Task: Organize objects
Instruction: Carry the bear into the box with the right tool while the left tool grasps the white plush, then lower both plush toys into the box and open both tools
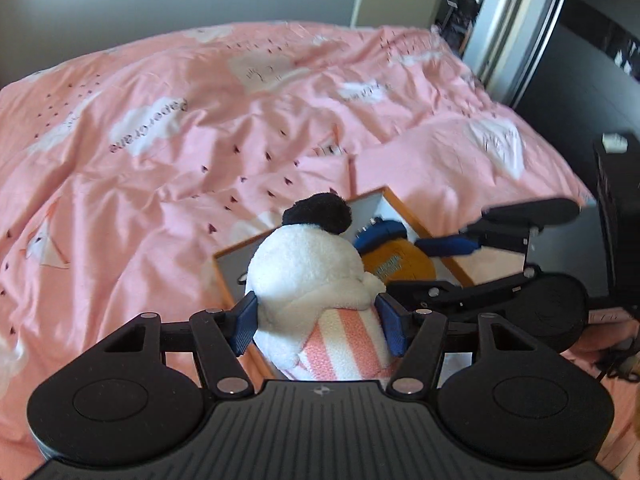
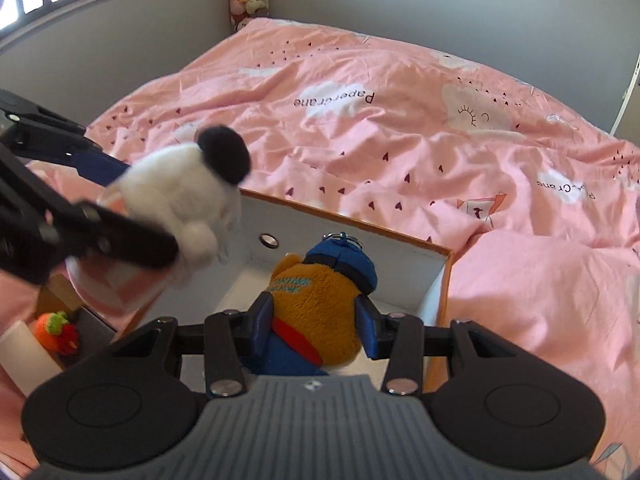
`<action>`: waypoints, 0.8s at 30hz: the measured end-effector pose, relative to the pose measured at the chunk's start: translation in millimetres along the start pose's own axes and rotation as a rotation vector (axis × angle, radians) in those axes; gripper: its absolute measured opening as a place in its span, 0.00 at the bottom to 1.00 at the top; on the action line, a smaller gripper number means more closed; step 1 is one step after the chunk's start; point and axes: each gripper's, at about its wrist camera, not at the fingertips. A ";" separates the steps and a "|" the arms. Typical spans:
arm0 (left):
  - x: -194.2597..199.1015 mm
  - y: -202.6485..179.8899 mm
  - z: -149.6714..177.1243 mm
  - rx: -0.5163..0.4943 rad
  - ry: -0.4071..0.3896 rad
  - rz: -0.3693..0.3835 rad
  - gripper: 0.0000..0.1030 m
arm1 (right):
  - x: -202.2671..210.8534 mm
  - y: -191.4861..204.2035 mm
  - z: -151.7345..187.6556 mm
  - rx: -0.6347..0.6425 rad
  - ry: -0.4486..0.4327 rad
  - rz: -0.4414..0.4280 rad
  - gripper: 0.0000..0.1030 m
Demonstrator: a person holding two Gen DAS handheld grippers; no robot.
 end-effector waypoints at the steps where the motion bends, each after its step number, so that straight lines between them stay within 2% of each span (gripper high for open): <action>1: -10.3 -1.7 1.0 -0.019 0.018 0.004 0.69 | -6.7 -1.4 0.3 0.009 0.014 0.003 0.45; 5: -49.0 -0.3 5.1 -0.086 0.086 -0.012 0.69 | -38.0 -4.2 5.5 0.039 0.070 -0.009 0.45; 11: -81.3 7.6 14.6 -0.161 0.175 -0.056 0.70 | -74.1 9.0 8.1 0.149 0.096 -0.034 0.45; 18: -94.4 9.2 12.9 -0.246 0.217 -0.079 0.71 | -101.6 16.8 9.1 0.225 0.114 -0.063 0.45; 24: -100.3 5.5 13.7 -0.352 0.250 -0.122 0.75 | -109.2 22.7 8.4 0.262 0.134 -0.068 0.47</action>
Point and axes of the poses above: each gripper's, at about its wrist camera, not at the fingertips, and x roughly against the way its jaws point, y to its left, z to its underside, and after that the axes turned 7 degrees about z, right-handed
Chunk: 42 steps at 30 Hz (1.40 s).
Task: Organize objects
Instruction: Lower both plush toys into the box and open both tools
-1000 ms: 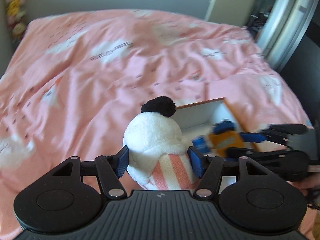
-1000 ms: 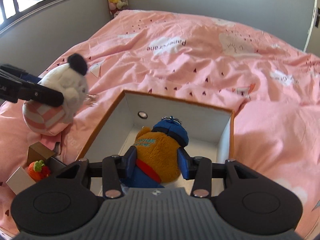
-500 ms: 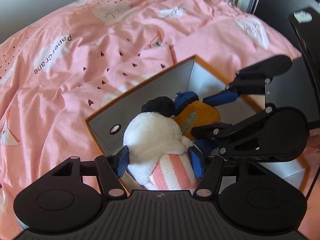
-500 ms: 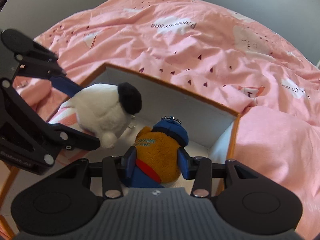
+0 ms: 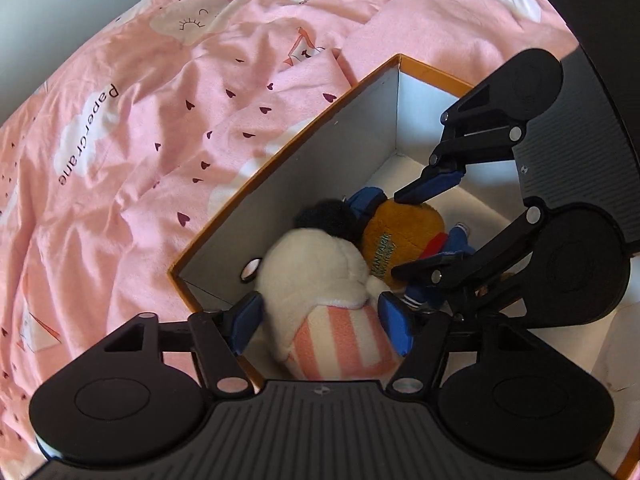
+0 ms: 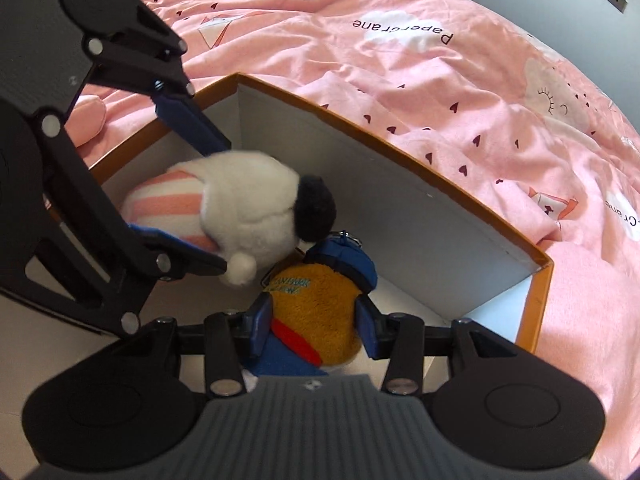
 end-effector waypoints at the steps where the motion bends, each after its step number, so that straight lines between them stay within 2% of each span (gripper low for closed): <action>1: 0.0 0.7 -0.3 -0.006 0.009 0.003 0.75 | -1.9 -0.4 -1.1 -0.004 0.009 -0.003 0.48; 4: 2.8 5.0 -0.8 0.002 0.023 0.028 0.74 | -4.5 -4.1 -4.0 -0.028 0.023 -0.014 0.49; 7: 9.2 0.9 -1.8 -0.017 0.042 0.020 0.73 | -4.6 -10.0 -5.1 -0.076 0.047 -0.026 0.51; 8: 10.3 -1.2 -1.3 -0.026 0.054 0.026 0.71 | -4.1 -12.0 -5.3 -0.093 0.056 -0.030 0.54; 10: 7.4 -5.4 -1.7 -0.036 0.089 0.038 0.56 | -3.0 -18.4 -4.8 -0.151 0.080 -0.052 0.56; 13: 3.1 -11.9 -0.9 -0.046 0.105 0.059 0.52 | 0.2 -24.5 -3.1 -0.204 0.095 -0.066 0.59; 17: -0.2 -18.4 -2.0 -0.045 0.102 0.035 0.50 | 14.3 -21.6 -1.0 -0.201 0.090 -0.057 0.60; 21: -3.5 -23.5 -2.1 -0.066 0.114 -0.019 0.48 | 18.6 -16.2 0.9 -0.156 0.130 -0.035 0.58; 25: -4.9 -17.6 -1.5 -0.028 0.128 -0.064 0.44 | 19.5 -12.1 6.5 -0.137 0.154 -0.047 0.58; 27: -4.9 -13.8 -0.5 -0.009 0.118 -0.060 0.44 | 17.6 -13.6 7.2 -0.150 0.150 -0.057 0.58; 30: -5.4 -13.9 0.4 0.000 0.112 -0.061 0.43 | 7.7 -17.1 7.1 -0.210 0.161 -0.085 0.48; 32: -6.4 -12.1 0.0 0.027 0.113 -0.055 0.40 | 2.6 -18.9 6.4 -0.246 0.155 -0.061 0.44; 38: -8.6 2.4 -5.1 0.149 0.067 -0.028 0.31 | -0.9 -28.5 5.7 -0.431 0.095 -0.032 0.36; 40: -10.3 6.7 -5.0 0.191 0.062 -0.012 0.28 | -4.3 -33.7 7.1 -0.521 0.091 -0.035 0.35; 42: -13.6 8.4 -4.7 0.198 0.065 -0.007 0.28 | -7.6 -34.6 8.7 -0.549 0.097 -0.041 0.35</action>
Point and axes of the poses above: each gripper's, at about its wrist camera, not at the fingertips, and x roughly against the way its jaws point, y to its left, z to its underside, and after that the axes turned 7 degrees about z, right-handed
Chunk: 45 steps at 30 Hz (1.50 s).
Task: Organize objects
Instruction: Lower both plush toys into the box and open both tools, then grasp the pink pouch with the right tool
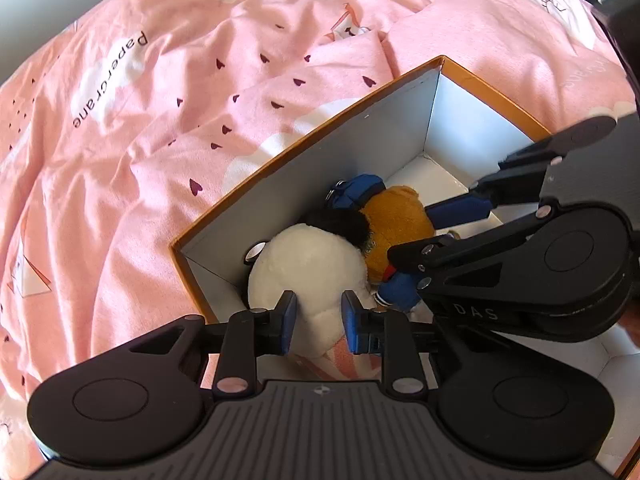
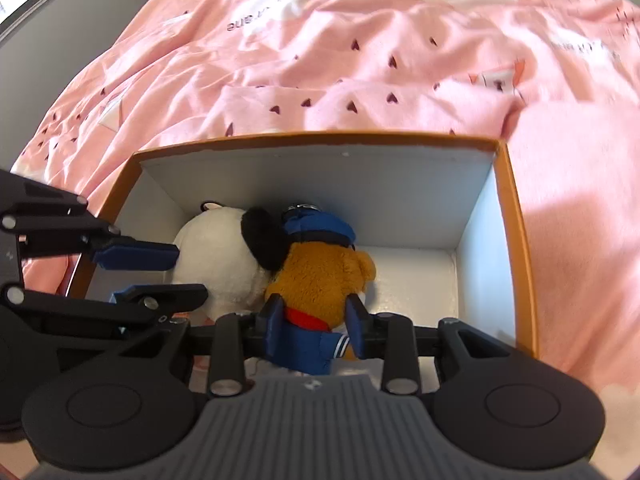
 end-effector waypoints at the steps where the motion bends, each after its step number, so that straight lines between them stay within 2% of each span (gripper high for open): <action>1: -0.4 -0.3 0.2 -0.003 -0.002 0.000 0.28 | 1.1 0.2 -0.8 0.002 -0.001 0.001 0.35; 5: 3.9 -4.5 1.1 -0.027 -0.018 -0.005 0.28 | 5.2 1.9 0.7 0.023 -0.007 0.012 0.40; 12: 31.0 -6.4 11.9 -0.014 -0.062 -0.003 0.53 | 28.9 4.1 8.4 0.025 -0.036 0.071 0.50; 15: 58.2 -4.4 22.6 -0.016 -0.102 0.014 0.54 | 51.7 13.6 13.9 0.044 -0.081 0.079 0.52; 21: 116.7 11.9 54.9 0.004 -0.146 0.003 0.57 | 100.9 50.5 28.1 0.083 -0.217 0.015 0.52; 26: 159.4 37.4 88.6 0.078 -0.161 -0.029 0.57 | 129.6 90.2 36.4 0.137 -0.309 -0.087 0.61; 30: 172.0 62.8 111.9 0.144 -0.159 -0.075 0.58 | 133.6 126.9 37.2 0.169 -0.304 -0.132 0.65; 33: 173.1 88.0 131.8 0.219 -0.143 -0.097 0.58 | 123.5 151.4 35.4 0.190 -0.268 -0.174 0.65; 39: 152.7 147.5 169.3 0.450 -0.106 -0.056 0.59 | 90.4 195.8 32.8 0.248 -0.186 -0.217 0.63; 40: 147.5 154.4 175.4 0.470 -0.098 -0.046 0.59 | 84.8 203.3 33.8 0.276 -0.177 -0.215 0.60; 45: 122.6 164.2 193.7 0.458 -0.038 -0.039 0.58 | 63.8 247.7 42.3 0.507 -0.173 -0.196 0.58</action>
Point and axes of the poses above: each gripper's, at about its wrist camera, not at the fingertips, and x roughly against the way its jaws point, y to its left, z to its underside, and after that the axes turned 7 degrees about z, right-handed
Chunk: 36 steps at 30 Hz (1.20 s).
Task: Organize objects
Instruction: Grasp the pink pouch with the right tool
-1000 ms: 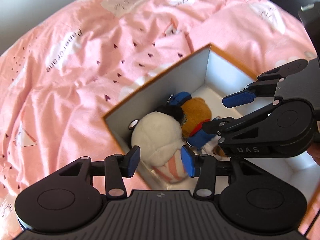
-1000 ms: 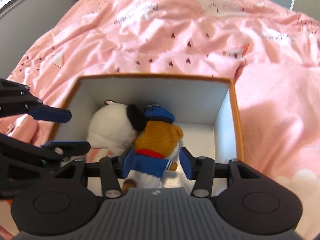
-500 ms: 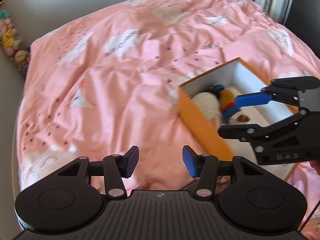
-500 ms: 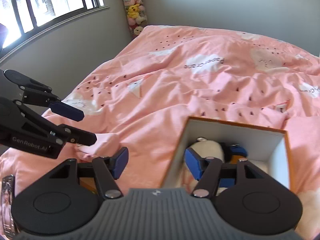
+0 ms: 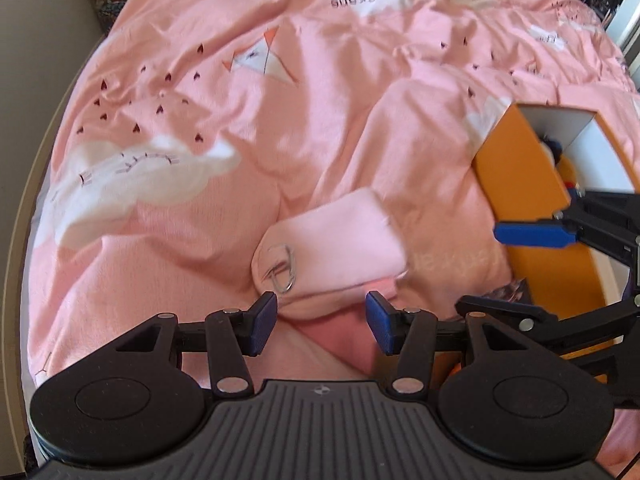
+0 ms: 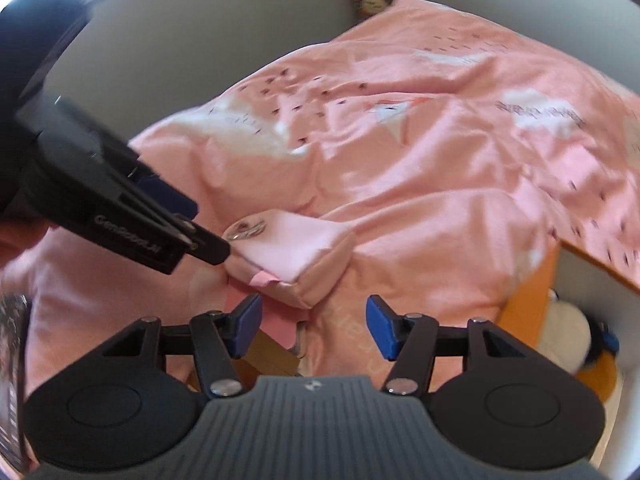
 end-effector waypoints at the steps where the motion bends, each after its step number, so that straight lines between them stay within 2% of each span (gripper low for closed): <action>1: -5.3 2.0 2.7 -0.010 0.015 -0.002 0.58 | -4.6 7.1 -1.9 0.048 -0.001 0.002 0.58; 10: -29.3 21.0 16.9 -0.076 0.084 -0.018 0.55 | -41.0 52.4 -20.9 0.413 -0.016 -0.021 0.58; 13: -33.9 27.4 20.5 -0.085 0.098 -0.017 0.54 | -56.8 64.3 -22.5 0.511 0.017 -0.028 0.56; 16: -36.9 36.0 22.7 -0.065 0.105 0.003 0.53 | -78.7 71.9 -21.2 0.573 0.070 0.019 0.56; 20: -40.4 45.0 25.6 -0.038 0.113 0.035 0.53 | -102.3 70.7 -21.5 0.580 0.099 0.060 0.60; 25: -43.4 47.5 28.2 -0.014 0.115 0.047 0.53 | -114.5 68.0 -30.0 0.510 0.103 0.052 0.63; 27: -43.3 46.7 29.5 -0.002 0.115 0.053 0.53 | -114.2 64.8 -33.3 0.475 0.112 0.049 0.60; 32: -42.1 45.4 31.5 0.054 0.120 0.068 0.55 | -92.4 55.9 -36.5 0.415 0.098 0.044 0.39; 36: -41.5 50.8 25.5 0.127 0.116 0.100 0.61 | -64.2 34.2 -40.9 0.303 0.073 0.043 0.33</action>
Point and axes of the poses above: each gripper's, at about its wrist camera, not at the fingertips, and x roughly against the way its jaws point, y to its left, z to its underside, and after that the axes turned 7 degrees about z, right-handed
